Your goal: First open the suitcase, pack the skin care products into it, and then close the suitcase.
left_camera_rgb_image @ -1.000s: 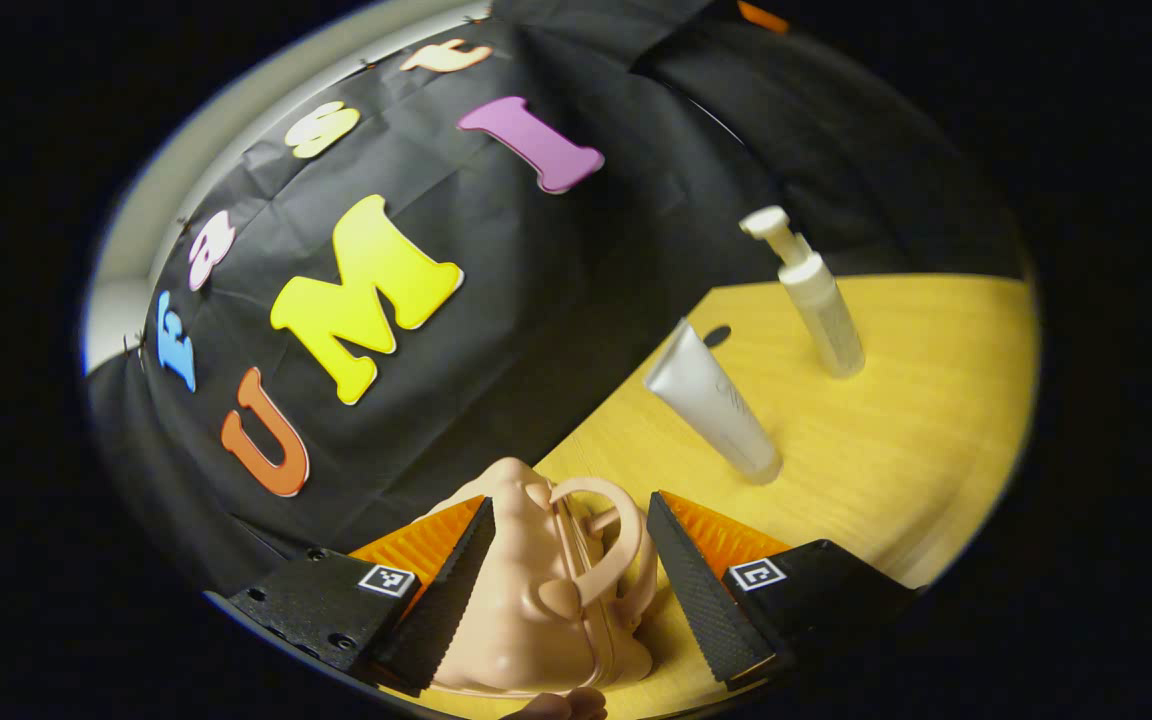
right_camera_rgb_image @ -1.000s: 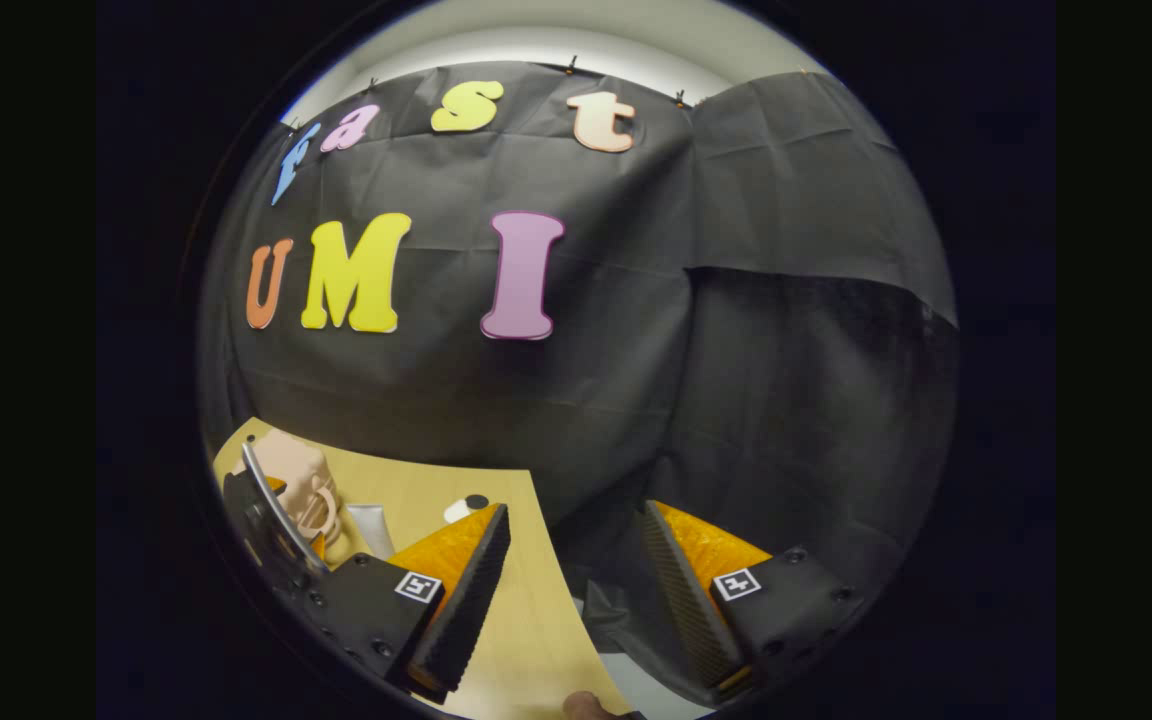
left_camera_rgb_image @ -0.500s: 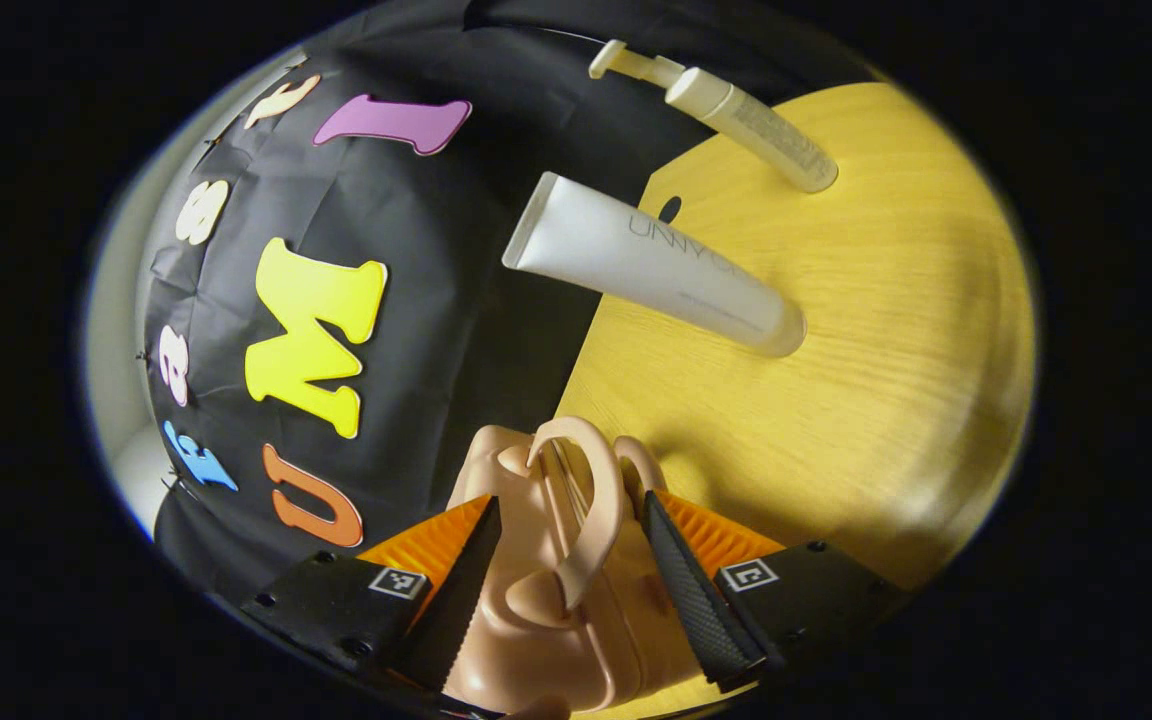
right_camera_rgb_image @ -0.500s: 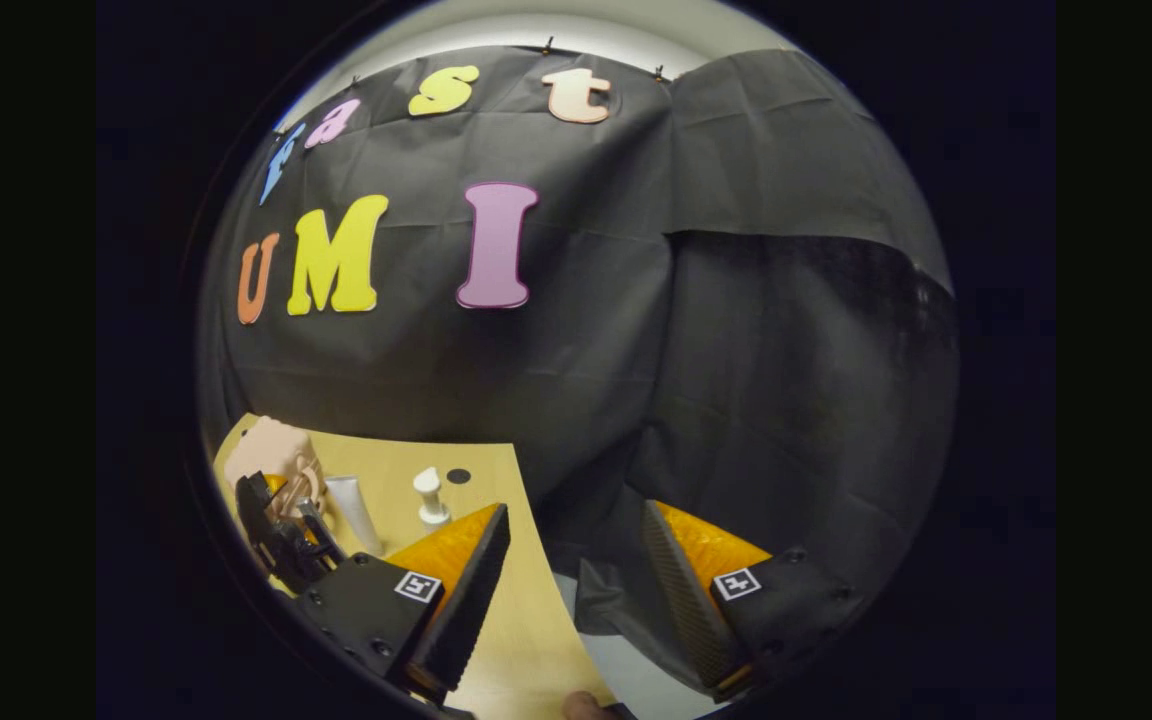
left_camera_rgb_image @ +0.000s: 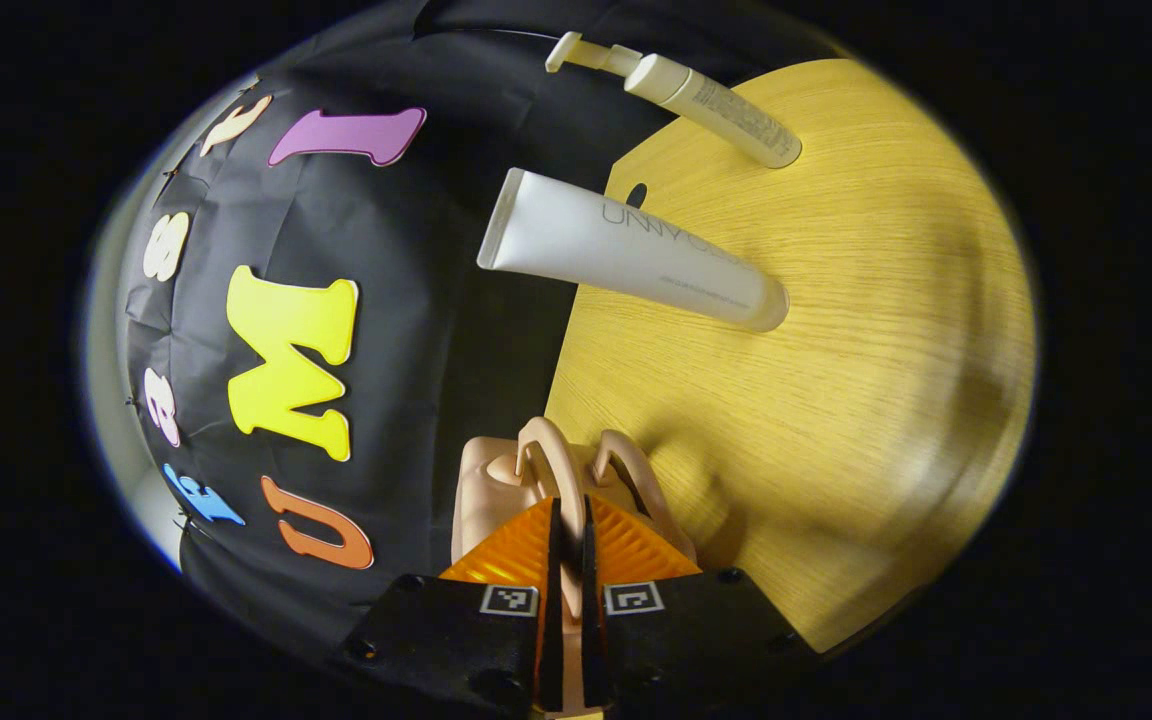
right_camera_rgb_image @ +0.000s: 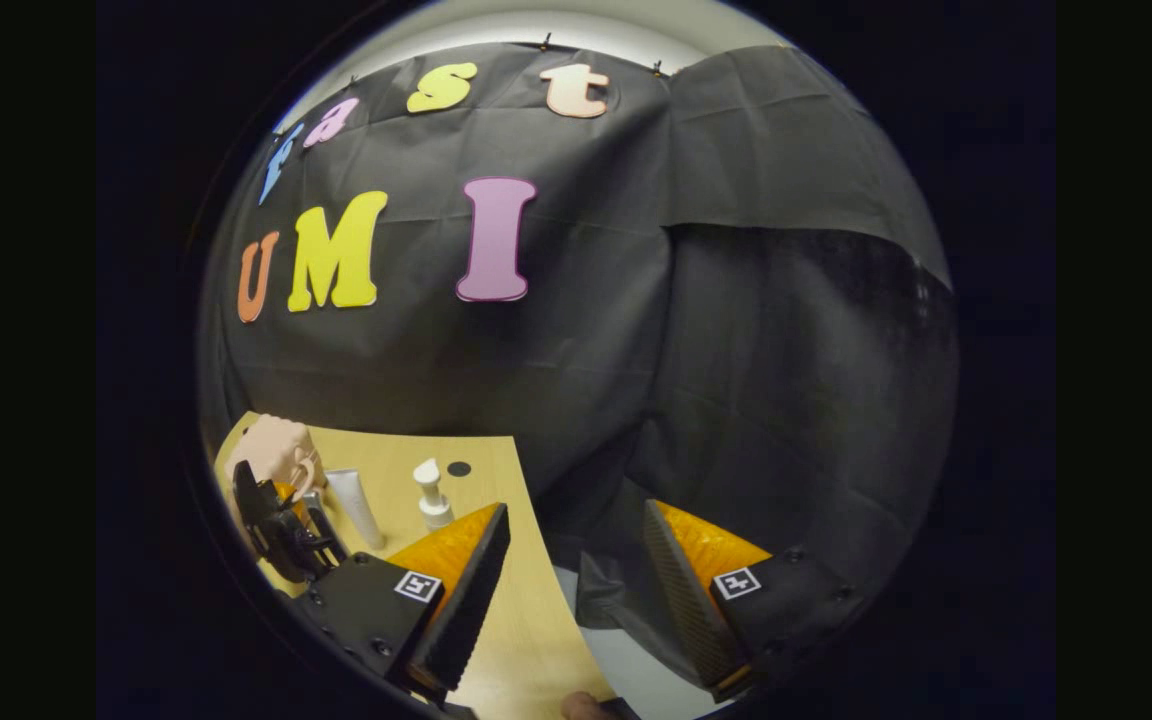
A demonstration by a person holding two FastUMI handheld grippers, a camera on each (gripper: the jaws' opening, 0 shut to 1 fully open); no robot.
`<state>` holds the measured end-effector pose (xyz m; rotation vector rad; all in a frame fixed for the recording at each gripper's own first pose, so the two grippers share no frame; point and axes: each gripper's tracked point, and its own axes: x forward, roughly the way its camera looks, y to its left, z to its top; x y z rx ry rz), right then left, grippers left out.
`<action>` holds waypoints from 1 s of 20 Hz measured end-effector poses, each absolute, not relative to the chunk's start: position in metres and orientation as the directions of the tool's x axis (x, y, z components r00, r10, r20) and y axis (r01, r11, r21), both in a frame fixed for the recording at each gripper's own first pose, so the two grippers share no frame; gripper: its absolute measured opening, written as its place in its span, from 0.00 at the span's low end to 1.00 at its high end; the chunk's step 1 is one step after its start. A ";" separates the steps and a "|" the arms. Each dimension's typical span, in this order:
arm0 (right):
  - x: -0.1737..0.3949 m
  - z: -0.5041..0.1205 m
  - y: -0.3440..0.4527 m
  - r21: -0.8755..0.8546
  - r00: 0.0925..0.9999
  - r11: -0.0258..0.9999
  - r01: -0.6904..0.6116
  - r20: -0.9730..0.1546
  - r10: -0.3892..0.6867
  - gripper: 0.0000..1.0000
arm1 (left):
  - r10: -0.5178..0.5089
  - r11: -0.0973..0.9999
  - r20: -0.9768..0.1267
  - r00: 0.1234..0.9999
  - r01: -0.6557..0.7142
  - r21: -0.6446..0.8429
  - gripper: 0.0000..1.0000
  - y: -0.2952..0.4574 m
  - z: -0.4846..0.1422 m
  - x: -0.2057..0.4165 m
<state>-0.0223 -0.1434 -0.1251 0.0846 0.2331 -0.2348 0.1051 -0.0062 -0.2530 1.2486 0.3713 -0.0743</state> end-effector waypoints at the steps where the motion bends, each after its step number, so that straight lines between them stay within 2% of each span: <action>1: -0.022 -0.122 -0.140 0.053 0.947 0.970 0.237 -0.233 -0.219 0.80 | 0.146 0.337 -0.320 0.936 0.257 0.906 0.07 -0.004 -0.248 0.104; 4: -0.020 -0.114 -0.123 0.044 0.954 0.974 0.224 -0.212 -0.210 0.80 | 0.150 0.380 -0.323 0.934 0.247 0.891 0.03 0.006 -0.225 0.100; 9: -0.014 -0.103 -0.079 0.036 0.961 0.981 0.188 -0.212 -0.177 0.80 | 0.159 0.500 -0.283 0.946 0.170 0.849 0.02 0.044 -0.154 0.096; 15: -0.006 -0.089 -0.022 0.019 0.968 0.988 0.152 -0.207 -0.145 0.80 | 0.224 0.656 -0.226 0.948 0.024 0.754 0.03 0.144 -0.074 0.096; 20: -0.004 -0.080 0.022 0.003 0.971 0.991 0.137 -0.198 -0.134 0.80 | 0.269 0.740 -0.222 0.937 -0.054 0.670 0.02 0.234 -0.060 0.086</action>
